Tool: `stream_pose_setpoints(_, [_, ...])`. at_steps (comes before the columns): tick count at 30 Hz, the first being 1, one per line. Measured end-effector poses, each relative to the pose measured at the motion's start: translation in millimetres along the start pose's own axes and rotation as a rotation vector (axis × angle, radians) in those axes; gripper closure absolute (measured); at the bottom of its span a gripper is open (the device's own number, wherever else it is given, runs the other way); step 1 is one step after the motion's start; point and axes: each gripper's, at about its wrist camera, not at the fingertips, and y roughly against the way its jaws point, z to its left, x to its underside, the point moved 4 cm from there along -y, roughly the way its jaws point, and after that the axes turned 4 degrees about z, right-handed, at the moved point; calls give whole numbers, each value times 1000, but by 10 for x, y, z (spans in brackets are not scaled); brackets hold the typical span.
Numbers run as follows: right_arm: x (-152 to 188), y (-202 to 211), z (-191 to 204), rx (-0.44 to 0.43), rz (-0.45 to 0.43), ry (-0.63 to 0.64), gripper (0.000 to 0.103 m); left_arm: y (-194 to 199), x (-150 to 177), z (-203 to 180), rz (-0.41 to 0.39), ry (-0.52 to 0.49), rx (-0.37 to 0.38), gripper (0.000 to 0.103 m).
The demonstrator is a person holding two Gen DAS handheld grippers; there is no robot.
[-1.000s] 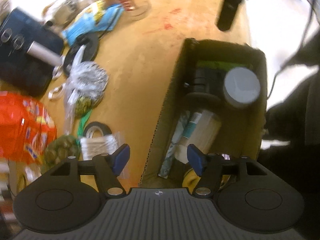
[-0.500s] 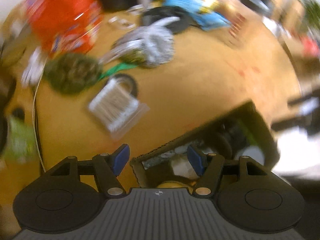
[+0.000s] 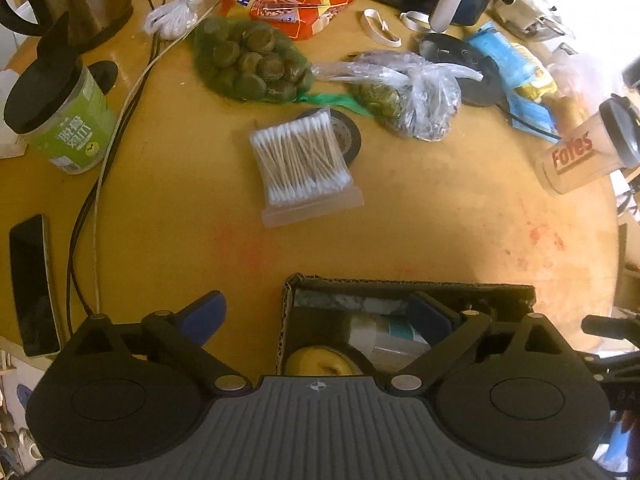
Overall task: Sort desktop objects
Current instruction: 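Move the open left tool from the box to the cotton swab bag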
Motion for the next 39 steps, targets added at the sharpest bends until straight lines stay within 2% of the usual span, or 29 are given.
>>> stream_pose_setpoints(15, [27,3,-72,2,0,-16,2,38,-205,78,-29,44,9,3])
stream_pose_setpoints(22, [54,-2,-104,4,1,-27,2,61,-391,87,-66,39,61,3])
stream_pose_setpoints(28, [57,-4,-113,6,0,-29,2,3,-524,126,-101,45,142,4])
stream_pose_setpoints(39, [55,-29,-130,18,11,-30,2,-274,-607,210,-80,76,182,4])
